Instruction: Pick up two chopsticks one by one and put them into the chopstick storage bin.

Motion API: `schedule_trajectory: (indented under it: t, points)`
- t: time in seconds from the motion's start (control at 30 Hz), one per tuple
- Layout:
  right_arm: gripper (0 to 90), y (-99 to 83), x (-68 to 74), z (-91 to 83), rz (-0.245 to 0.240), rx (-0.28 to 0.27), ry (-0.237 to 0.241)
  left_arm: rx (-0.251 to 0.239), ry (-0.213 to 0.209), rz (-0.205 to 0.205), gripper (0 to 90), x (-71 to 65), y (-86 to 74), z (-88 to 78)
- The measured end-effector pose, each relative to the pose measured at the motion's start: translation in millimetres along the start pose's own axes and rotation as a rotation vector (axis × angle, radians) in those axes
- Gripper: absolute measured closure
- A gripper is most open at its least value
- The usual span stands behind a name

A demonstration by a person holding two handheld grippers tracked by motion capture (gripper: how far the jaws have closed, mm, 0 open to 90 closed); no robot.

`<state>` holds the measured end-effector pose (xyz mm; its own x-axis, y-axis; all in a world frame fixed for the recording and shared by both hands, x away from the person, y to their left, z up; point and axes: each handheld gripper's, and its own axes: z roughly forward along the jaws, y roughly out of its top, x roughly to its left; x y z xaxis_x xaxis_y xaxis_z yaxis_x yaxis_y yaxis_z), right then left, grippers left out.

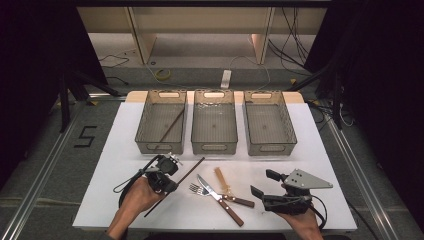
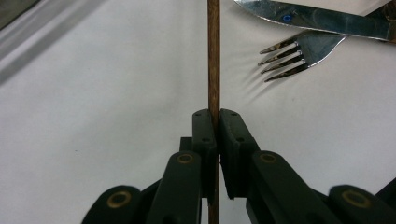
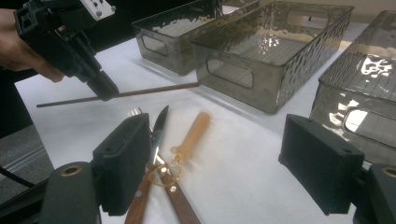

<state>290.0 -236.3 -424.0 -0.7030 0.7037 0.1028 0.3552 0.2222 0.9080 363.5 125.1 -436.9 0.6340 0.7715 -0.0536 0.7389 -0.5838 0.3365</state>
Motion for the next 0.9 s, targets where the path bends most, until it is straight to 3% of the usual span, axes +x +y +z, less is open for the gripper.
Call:
schedule_trajectory:
  t: [0.4, 0.63, 0.9]
  points:
    - [25.1, -0.5, -0.5, 0.8, 0.007, 0.004, 0.001, -0.080, -0.024, -0.016, 84.7, 9.3, 0.1, -24.1]
    - [25.1, -0.6, -1.7, 0.8, 0.009, 0.002, 0.000, -0.131, -0.028, -0.054, 84.7, 24.6, 0.2, -37.1]
    - [25.1, -1.0, -2.1, 1.0, 0.014, 0.005, -0.003, -0.198, -0.021, -0.067, 84.7, 34.9, 9.5, -55.0]
